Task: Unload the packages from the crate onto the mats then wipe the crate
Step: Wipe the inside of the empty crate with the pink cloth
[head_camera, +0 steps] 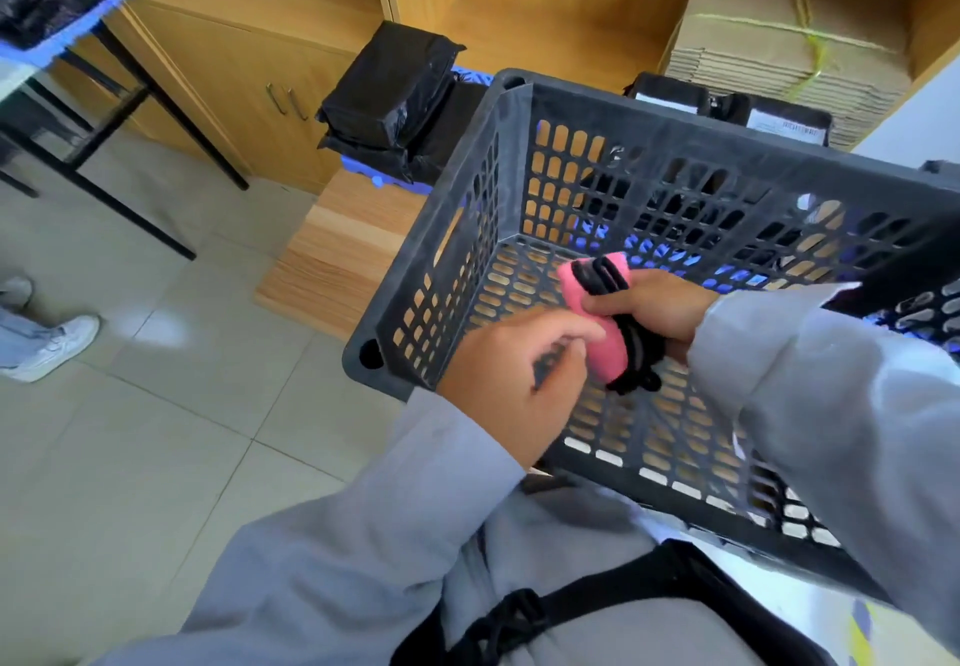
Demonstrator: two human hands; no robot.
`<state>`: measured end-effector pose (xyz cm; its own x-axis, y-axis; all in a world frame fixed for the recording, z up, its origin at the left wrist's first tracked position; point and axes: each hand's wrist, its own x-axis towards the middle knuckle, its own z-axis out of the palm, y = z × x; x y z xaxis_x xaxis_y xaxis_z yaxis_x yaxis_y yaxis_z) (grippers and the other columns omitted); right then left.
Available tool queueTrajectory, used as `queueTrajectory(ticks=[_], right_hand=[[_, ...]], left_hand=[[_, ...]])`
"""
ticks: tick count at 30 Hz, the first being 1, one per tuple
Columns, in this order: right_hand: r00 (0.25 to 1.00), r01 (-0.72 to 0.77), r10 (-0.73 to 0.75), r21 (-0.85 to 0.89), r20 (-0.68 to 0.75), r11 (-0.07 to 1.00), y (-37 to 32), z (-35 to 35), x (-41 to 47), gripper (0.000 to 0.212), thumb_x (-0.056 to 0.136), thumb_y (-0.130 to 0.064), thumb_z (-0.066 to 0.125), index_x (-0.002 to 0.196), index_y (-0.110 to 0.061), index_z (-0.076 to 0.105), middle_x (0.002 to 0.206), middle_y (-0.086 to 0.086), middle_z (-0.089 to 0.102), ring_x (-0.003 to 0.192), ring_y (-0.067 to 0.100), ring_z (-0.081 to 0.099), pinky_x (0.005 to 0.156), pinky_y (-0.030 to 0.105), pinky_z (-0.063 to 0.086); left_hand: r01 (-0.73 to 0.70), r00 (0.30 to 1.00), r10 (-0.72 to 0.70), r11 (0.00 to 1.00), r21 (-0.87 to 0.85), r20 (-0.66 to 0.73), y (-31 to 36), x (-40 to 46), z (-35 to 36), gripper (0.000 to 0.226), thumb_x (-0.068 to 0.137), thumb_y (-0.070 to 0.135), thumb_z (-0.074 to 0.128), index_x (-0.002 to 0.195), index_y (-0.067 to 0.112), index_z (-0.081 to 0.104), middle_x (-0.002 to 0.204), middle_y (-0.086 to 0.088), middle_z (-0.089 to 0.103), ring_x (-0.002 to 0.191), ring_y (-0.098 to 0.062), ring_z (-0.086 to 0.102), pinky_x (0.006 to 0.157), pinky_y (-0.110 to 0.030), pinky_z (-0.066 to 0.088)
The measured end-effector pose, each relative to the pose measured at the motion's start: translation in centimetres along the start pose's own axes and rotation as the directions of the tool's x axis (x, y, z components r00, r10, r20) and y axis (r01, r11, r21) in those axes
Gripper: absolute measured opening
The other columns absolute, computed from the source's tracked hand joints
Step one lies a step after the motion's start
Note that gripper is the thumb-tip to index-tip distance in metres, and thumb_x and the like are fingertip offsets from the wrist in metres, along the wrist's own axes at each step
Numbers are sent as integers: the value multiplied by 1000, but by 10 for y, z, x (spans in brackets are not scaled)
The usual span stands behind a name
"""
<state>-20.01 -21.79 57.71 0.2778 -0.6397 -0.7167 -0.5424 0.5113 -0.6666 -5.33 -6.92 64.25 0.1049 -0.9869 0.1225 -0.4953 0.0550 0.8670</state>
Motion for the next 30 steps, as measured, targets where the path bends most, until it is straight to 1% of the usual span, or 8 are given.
queueTrajectory(ticks=[6,10,12,17,20,22,25,30], right_hand=[[976,35,99,-592,193,806,34,18,29,36,82,-31,78,114,-18,69,107,5,72,100,26,67,91,32,51],[934,25,220,-668,280,744,67,53,53,42,90,-35,69,126,-14,63,124,8,66,115,29,61,104,37,44],[933,42,203,-649,298,760,79,67,63,41,90,-36,68,126,-17,64,123,7,66,117,29,60,102,34,45],[942,194,24,-599,336,777,93,90,66,15,95,-25,57,105,-22,67,98,7,66,99,27,64,76,26,41],[928,287,-64,-594,367,752,102,98,69,9,94,-25,57,100,-21,63,96,5,64,101,29,64,74,26,39],[926,295,-59,-617,373,729,106,100,68,31,95,-44,54,117,-23,62,109,2,65,108,26,62,84,28,43],[909,305,-11,-648,417,698,112,104,66,63,90,-76,34,128,-30,52,116,-3,61,111,25,60,94,36,44],[891,284,17,-587,454,758,112,112,69,59,92,-72,33,115,-22,54,101,-2,65,102,28,63,95,39,47]], left_hand=[[147,860,-32,971,187,-509,-25,-16,-15,30,83,8,57,109,16,69,117,6,63,114,-10,55,100,-34,44],[343,688,-118,922,177,-716,-34,-33,-22,55,82,21,57,136,13,47,144,-15,39,138,-18,31,117,-32,23],[450,584,-293,893,1,-757,-34,-36,-19,68,84,23,59,146,15,32,152,-8,27,144,-17,22,119,-34,18],[454,146,-879,468,-758,-455,-36,-16,-12,63,86,42,64,143,33,39,148,10,42,132,-9,44,107,-29,35],[280,115,-958,285,-917,-263,-37,-5,-3,40,86,45,62,120,23,64,111,1,73,100,-19,70,89,-35,53],[286,68,-967,253,-924,-244,-32,2,3,29,87,46,60,101,22,70,91,1,76,86,-22,73,82,-37,57],[353,-13,-939,317,-880,-343,-25,9,8,31,85,49,60,94,22,70,81,2,76,78,-23,73,78,-39,57],[403,-23,-905,381,-832,-425,-24,10,10,34,88,48,56,97,18,70,82,1,75,79,-24,72,81,-42,57]])
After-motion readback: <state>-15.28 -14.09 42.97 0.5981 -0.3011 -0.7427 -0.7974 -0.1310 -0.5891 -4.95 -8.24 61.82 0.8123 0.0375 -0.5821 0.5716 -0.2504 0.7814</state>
